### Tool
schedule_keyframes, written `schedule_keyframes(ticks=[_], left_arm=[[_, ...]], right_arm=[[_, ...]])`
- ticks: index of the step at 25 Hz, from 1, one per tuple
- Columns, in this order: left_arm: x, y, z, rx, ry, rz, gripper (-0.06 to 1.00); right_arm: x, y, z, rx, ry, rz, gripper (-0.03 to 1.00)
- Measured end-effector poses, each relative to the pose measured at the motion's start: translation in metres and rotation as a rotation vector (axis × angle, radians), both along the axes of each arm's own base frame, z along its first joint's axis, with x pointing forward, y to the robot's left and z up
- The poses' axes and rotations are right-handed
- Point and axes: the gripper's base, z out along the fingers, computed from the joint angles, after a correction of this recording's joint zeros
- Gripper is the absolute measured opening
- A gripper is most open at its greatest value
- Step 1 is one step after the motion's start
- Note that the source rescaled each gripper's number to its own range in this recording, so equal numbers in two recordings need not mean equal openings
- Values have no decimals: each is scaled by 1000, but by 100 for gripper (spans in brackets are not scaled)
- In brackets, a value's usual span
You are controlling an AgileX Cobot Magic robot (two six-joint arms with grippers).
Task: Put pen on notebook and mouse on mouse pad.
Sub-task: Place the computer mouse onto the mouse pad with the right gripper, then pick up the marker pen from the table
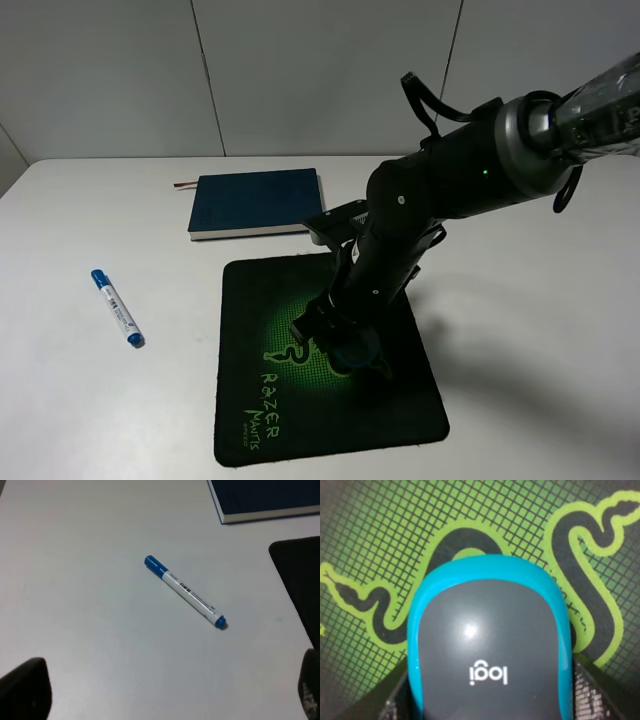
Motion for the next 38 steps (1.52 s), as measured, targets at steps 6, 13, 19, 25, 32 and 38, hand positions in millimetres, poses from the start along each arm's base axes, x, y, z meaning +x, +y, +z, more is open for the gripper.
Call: schedule_keyframes(ticks=[6,13,19,25,32,38], left_arm=[[0,0,0,0,0,0,98],[0,0,0,0,0,0,98],[0,0,0,0,0,0,98],[0,0,0,0,0,0,98],[0,0,0,0,0,0,98],[0,0,0,0,0,0,98]], right_arm=[[0,1,-8,-5,22,-15,0],[0,1,-8,1,17,-19,75],[0,1,-6,0,19,-13,99],[-5,-2,22,23,3,-2,100],[-21,-17,75,35,3,31,100],[-41,-34,116,38,5,56,100]])
